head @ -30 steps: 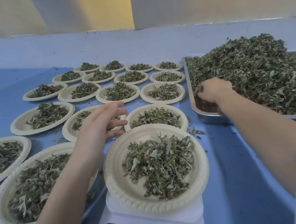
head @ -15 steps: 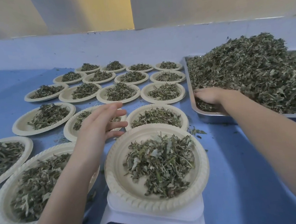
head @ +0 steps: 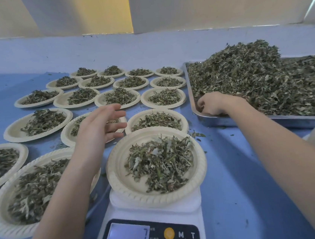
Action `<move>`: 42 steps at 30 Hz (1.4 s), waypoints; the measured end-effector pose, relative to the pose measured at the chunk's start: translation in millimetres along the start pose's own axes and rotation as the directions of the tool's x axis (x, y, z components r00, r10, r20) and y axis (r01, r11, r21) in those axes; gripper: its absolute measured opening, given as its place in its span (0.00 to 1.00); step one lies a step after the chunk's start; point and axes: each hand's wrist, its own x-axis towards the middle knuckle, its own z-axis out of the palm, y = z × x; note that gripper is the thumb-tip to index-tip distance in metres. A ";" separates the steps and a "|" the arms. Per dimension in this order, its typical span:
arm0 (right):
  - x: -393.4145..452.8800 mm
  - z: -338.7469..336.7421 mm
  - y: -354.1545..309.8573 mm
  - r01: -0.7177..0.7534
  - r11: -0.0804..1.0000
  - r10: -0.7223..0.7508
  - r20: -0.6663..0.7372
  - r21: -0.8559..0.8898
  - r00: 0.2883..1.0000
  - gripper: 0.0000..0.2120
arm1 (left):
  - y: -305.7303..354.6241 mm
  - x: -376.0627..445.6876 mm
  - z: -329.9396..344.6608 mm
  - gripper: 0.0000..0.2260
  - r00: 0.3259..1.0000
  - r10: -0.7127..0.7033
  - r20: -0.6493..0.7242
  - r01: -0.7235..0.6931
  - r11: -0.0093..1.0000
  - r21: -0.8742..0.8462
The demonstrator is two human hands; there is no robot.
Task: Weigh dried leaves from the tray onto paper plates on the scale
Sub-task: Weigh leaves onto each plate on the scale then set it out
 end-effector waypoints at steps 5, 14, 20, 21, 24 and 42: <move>-12.9 -2.2 -1.8 -0.077 0.860 0.160 -0.123 0.505 0.979 0.06 | 0.9 0.6 -0.5 0.08 0.999 -0.009 -0.041 0.007 0.999 -0.034; -29.4 -34.6 -36.2 0.118 0.744 0.188 -0.376 0.658 0.907 0.07 | -2.4 2.3 -0.7 0.07 0.999 -0.006 -0.051 0.004 1.000 -0.030; -20.8 -23.7 -19.1 -0.116 0.985 0.140 -0.203 0.128 0.969 0.12 | -6.1 4.6 -0.9 0.07 0.997 -0.022 -0.071 0.020 0.999 -0.032; -19.9 -19.7 -15.3 -0.129 0.989 0.135 -0.099 0.069 0.986 0.12 | -6.1 5.0 -1.1 0.07 0.997 -0.023 -0.071 0.020 0.999 -0.035; -21.5 -9.7 -7.2 -0.103 0.989 0.097 0.057 0.109 0.994 0.14 | -6.9 5.3 -1.7 0.07 0.998 -0.015 -0.066 0.013 1.000 -0.027; -153.0 34.8 -75.0 0.249 0.408 -0.056 -0.248 0.878 0.967 0.28 | -2.6 -67.9 -9.9 0.26 0.982 -0.094 0.166 0.038 0.950 0.310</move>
